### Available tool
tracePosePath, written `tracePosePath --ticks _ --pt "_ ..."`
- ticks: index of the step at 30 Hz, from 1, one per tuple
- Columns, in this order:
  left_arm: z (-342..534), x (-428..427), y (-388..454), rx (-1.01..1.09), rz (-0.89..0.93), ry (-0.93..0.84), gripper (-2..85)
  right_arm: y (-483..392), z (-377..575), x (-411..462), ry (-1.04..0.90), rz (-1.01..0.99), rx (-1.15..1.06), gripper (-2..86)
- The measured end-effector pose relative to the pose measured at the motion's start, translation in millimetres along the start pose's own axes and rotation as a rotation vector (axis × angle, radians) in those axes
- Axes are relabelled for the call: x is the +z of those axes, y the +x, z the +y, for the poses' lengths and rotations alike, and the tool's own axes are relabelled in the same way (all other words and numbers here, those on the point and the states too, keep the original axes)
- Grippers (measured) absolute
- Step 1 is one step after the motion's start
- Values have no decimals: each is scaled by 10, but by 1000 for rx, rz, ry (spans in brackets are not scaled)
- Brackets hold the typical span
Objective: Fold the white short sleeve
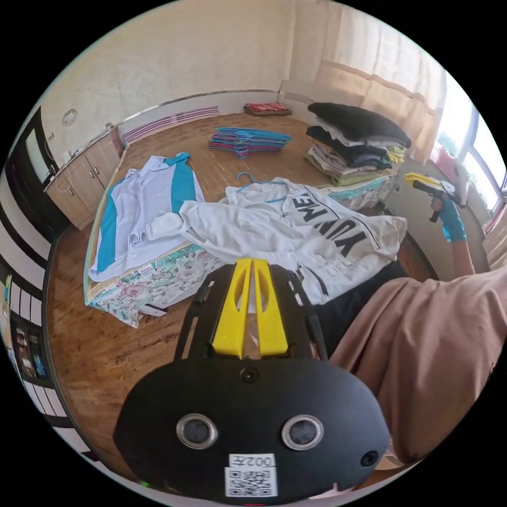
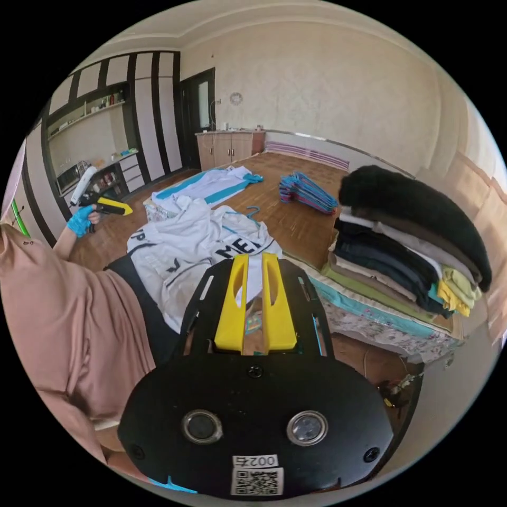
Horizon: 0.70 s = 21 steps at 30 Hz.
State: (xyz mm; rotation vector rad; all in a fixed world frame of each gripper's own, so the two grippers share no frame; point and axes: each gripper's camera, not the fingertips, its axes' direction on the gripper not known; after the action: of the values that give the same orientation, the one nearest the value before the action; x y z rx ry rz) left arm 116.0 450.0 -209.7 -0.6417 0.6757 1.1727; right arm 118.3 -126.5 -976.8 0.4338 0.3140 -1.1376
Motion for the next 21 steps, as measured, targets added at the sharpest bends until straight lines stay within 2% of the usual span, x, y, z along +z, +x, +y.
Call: tracePosePath --ticks 9,16,21 --pt "-573 357 17 -33 -34 8 -9 -93 -799 1555 21 -121 2 56" --pt "-1255 768 57 11 -43 -3 -9 -132 -1546 2999 -153 -113 -141 62" --pt "-1714 1046 86 30 -32 -28 -11 -21 -1951 3964 -234 -74 -140 66"
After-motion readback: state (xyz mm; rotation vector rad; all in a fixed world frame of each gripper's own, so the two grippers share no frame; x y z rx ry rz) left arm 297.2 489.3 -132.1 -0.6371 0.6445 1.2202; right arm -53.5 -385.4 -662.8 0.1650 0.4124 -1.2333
